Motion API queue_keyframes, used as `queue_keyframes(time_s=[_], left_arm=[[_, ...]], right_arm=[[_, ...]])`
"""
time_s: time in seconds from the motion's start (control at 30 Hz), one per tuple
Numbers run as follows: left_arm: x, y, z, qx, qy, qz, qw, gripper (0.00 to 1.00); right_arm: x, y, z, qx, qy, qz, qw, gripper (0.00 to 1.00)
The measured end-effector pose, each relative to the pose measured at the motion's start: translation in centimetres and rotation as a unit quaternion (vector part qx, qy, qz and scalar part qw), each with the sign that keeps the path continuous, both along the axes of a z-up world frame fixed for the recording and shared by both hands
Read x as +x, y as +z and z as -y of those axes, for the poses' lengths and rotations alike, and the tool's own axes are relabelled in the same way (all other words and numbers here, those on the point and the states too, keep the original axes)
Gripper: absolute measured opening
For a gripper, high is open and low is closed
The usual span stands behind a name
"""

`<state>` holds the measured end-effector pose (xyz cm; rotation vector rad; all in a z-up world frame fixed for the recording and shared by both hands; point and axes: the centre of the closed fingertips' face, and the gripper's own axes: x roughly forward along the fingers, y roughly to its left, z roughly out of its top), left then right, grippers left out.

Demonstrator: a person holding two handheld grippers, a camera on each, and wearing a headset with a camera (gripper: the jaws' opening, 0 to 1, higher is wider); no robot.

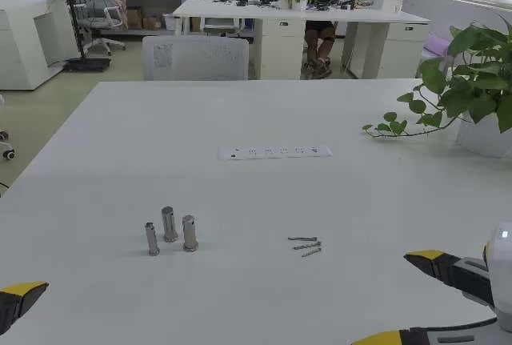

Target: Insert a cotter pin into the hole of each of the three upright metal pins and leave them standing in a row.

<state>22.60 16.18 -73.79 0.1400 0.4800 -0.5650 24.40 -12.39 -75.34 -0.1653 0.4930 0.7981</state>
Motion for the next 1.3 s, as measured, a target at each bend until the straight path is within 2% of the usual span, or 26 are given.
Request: queue_keyframes(time_s=[0.6,0.73,1.3], left_arm=[[0.18,-0.34,-0.04,0.001,-0.003,-0.004,1.0,0.99],[0.28,-0.18,-0.07,-0.002,-0.002,0.001,1.0,0.99],[0.51,-0.55,0.11,-0.001,-0.002,-0.006,1.0,0.97]], right_arm=[[0.29,-0.24,-0.6,0.0,0.003,-0.004,1.0,1.0],[0.37,-0.13,-0.83,0.003,0.004,-0.002,1.0,1.0],[0.73,-0.2,-0.98,0.011,0.0,-0.005,0.9999,1.0]])
